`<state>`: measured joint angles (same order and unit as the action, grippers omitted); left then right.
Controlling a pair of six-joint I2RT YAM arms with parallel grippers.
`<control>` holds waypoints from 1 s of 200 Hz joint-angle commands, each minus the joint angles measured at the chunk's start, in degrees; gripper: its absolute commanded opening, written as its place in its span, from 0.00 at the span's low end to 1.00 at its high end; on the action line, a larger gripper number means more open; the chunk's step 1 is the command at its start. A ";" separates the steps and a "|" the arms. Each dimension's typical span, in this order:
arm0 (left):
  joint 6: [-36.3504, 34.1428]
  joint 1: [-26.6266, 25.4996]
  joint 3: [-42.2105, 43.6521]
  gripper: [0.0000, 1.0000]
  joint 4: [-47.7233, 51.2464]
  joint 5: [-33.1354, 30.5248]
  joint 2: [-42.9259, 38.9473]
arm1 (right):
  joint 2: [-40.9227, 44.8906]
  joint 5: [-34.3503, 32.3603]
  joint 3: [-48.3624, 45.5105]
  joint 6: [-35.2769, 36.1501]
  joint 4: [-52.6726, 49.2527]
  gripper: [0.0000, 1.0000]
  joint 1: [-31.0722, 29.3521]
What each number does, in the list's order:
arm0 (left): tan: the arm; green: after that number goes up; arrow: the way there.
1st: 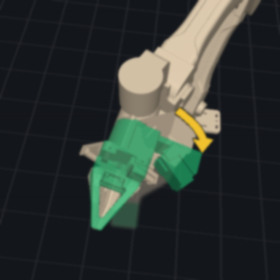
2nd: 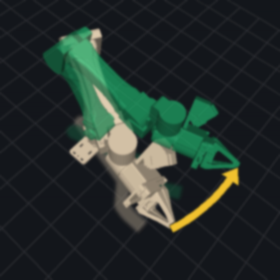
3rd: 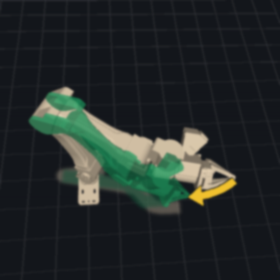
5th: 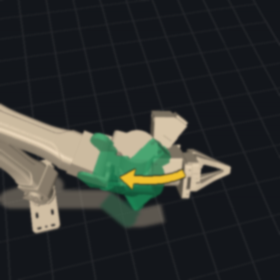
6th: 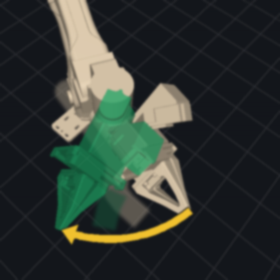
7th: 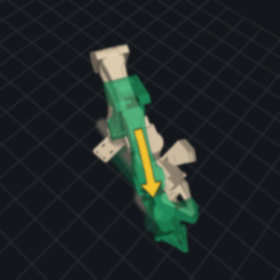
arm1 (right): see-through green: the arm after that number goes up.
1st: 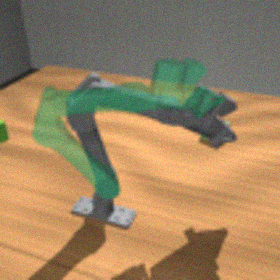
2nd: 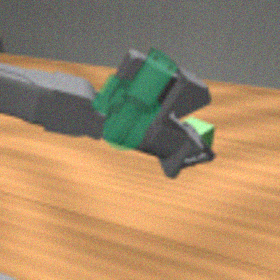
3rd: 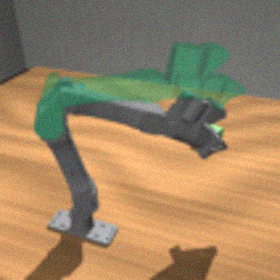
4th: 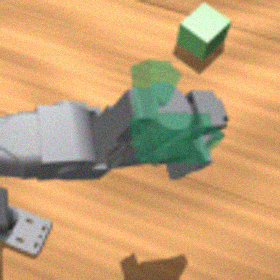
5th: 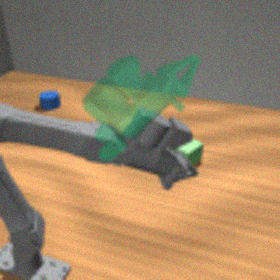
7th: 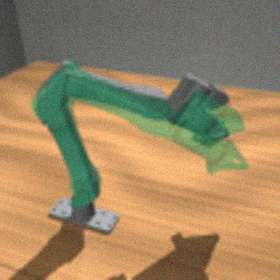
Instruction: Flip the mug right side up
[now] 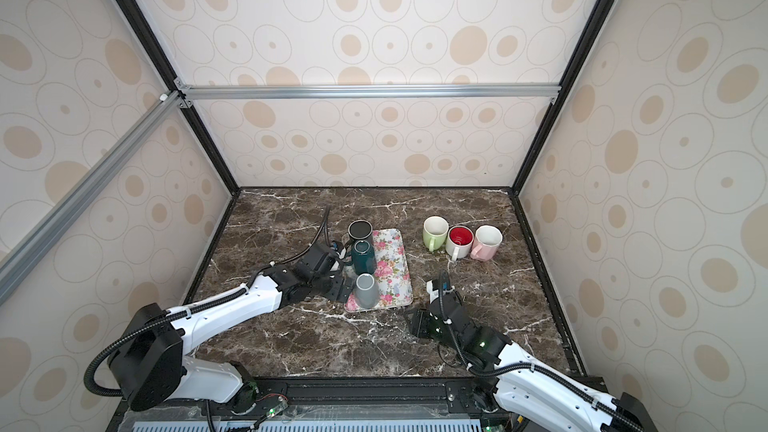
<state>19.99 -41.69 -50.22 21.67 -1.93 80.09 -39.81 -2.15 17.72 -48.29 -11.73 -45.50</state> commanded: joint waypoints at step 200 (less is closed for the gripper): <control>-13.83 -0.94 0.10 0.96 -9.94 11.81 0.20 | 3.61 -3.77 -1.74 -0.64 -3.44 0.54 -0.46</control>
<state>9.10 -42.17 -48.77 13.10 6.92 78.54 -36.53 -4.73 16.36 -48.60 -14.63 -45.54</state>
